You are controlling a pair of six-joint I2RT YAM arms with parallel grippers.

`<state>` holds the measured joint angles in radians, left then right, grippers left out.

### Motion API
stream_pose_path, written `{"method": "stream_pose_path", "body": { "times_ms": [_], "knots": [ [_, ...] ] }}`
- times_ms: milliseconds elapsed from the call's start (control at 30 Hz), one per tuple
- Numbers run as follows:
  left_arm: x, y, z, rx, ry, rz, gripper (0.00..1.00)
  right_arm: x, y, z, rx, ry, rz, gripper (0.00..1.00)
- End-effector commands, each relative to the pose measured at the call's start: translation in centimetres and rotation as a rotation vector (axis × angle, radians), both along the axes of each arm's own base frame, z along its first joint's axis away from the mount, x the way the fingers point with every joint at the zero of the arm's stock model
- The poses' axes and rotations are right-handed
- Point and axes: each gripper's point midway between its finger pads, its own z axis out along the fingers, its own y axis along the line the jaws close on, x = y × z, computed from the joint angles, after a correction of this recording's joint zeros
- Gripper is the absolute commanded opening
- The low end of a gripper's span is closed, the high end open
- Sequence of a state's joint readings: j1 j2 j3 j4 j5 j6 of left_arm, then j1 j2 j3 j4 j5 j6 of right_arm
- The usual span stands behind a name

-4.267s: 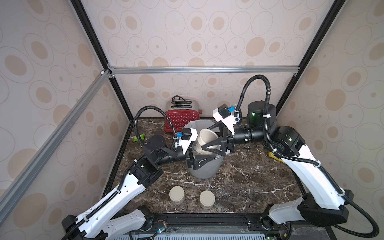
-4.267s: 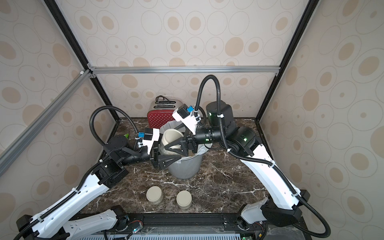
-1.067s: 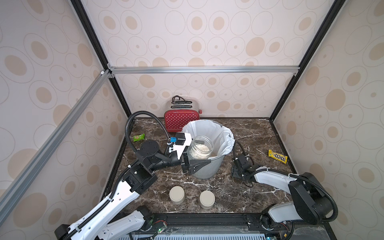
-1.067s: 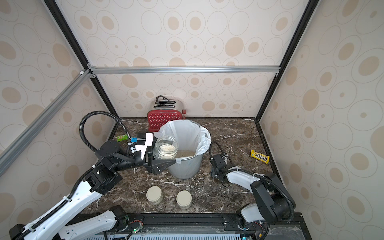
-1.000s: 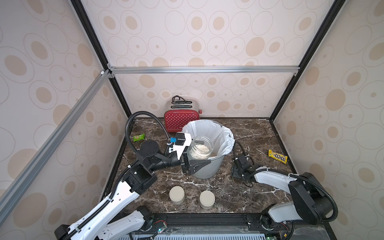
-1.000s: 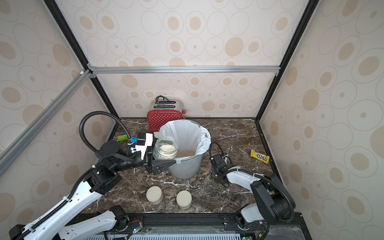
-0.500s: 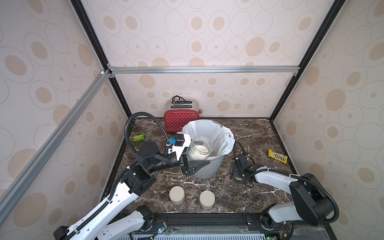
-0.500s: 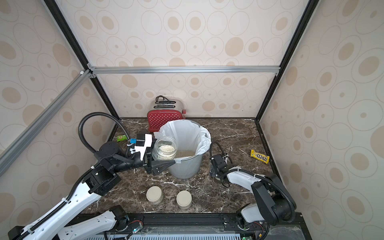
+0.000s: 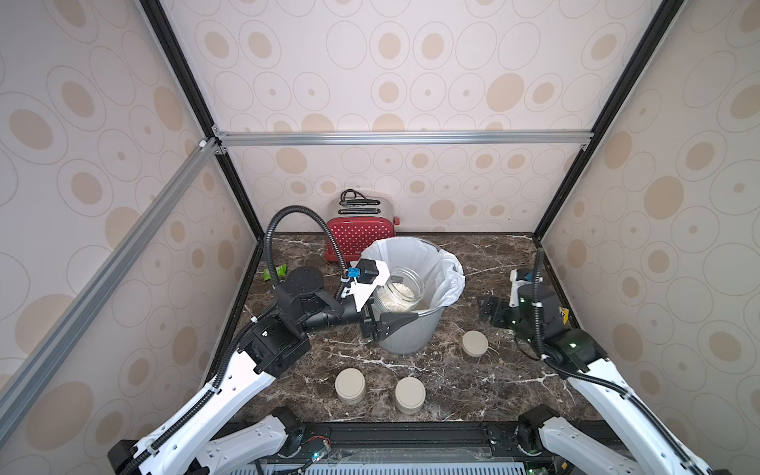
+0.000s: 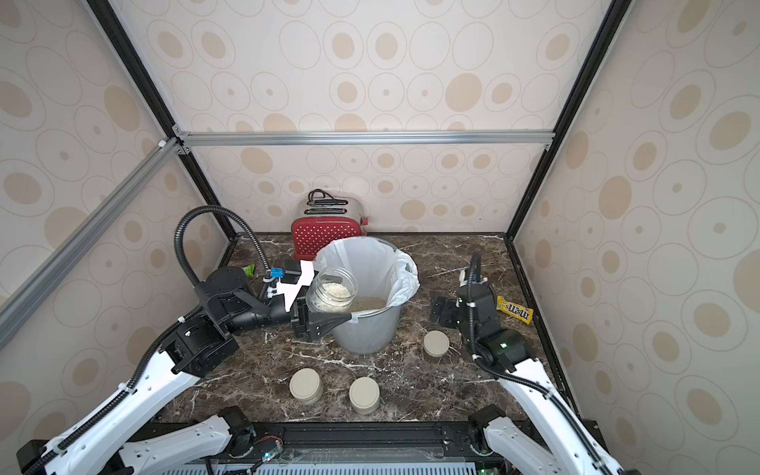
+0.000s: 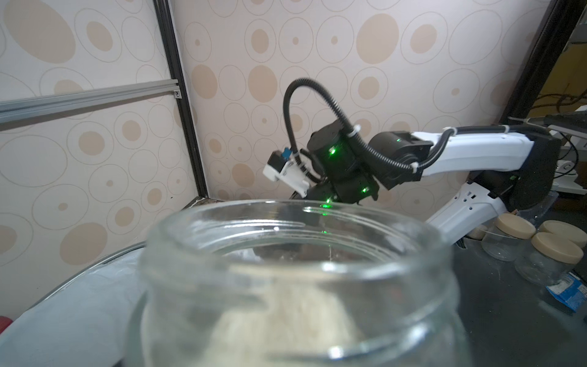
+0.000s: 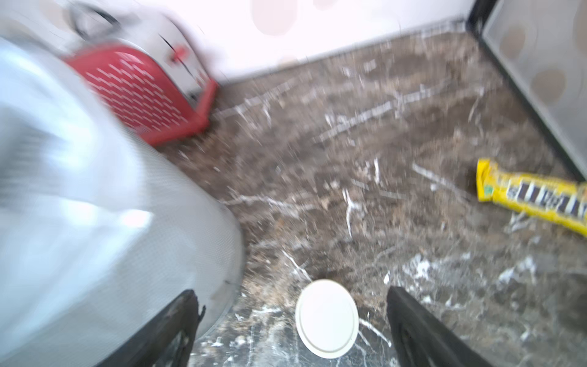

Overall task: Empty moldy rice from jars
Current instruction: Pour the moldy rice from the jar into the trash bin.

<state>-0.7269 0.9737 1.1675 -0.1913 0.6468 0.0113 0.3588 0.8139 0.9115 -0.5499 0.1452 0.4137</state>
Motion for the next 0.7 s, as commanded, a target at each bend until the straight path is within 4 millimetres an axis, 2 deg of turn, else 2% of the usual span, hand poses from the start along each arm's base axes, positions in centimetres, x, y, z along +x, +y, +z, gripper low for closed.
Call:
{"method": "stream_pose_path", "body": {
  "times_ms": [0, 133, 233, 333, 467, 667],
  "knots": [
    [0.3, 0.4, 1.7, 0.068, -0.139, 0.02, 0.39, -1.6, 2.7, 4.9, 0.005, -0.081, 0.25, 0.92],
    [2.2, 0.1, 0.4, 0.185, -0.157, 0.04, 0.39, -2.4, 7.6, 12.0, 0.078, -0.184, 0.557, 0.86],
    [3.9, -0.1, -0.5, 0.245, -0.148, 0.045, 0.39, -3.1, 10.8, 16.4, 0.145, -0.244, 0.767, 0.81],
    [5.3, -0.2, -0.7, 0.246, -0.136, 0.049, 0.4, -3.4, 12.8, 19.3, 0.197, -0.278, 0.908, 0.75],
    [6.5, -0.5, -0.9, 0.272, -0.134, 0.043, 0.4, -3.4, 15.1, 20.5, 0.218, -0.262, 1.043, 0.7],
    [7.8, -1.4, -1.2, 0.294, -0.127, 0.023, 0.4, -4.2, 18.5, 19.5, 0.169, -0.206, 1.182, 0.68]
  ]
}}
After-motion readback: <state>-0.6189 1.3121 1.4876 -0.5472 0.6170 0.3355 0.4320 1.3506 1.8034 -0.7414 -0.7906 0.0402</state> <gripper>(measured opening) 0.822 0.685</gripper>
